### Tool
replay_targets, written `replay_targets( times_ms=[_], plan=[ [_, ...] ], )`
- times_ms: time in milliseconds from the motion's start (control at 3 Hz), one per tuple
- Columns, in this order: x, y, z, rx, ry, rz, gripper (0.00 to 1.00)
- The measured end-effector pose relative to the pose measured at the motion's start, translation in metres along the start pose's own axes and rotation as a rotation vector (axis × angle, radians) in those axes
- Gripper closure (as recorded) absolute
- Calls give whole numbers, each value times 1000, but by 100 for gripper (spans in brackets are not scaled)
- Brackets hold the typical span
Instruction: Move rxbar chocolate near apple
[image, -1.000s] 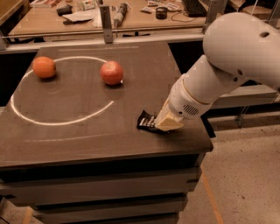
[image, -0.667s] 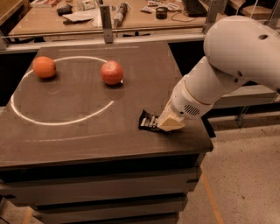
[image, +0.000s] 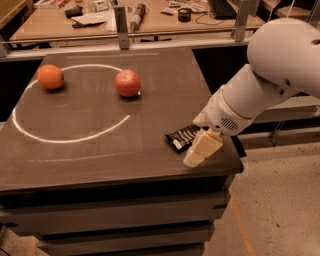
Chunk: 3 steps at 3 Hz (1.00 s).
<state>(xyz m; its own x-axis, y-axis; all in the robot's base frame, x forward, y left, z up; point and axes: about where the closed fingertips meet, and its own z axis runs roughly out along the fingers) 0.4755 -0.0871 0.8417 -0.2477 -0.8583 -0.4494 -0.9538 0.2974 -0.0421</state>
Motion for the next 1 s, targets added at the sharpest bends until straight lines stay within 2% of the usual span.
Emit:
replay_targets(
  times_ms=[333, 1000],
  plan=[
    [3, -5, -6, -3, -32, 13, 0],
    [0, -18, 16, -6, -29, -11, 0]
  ],
)
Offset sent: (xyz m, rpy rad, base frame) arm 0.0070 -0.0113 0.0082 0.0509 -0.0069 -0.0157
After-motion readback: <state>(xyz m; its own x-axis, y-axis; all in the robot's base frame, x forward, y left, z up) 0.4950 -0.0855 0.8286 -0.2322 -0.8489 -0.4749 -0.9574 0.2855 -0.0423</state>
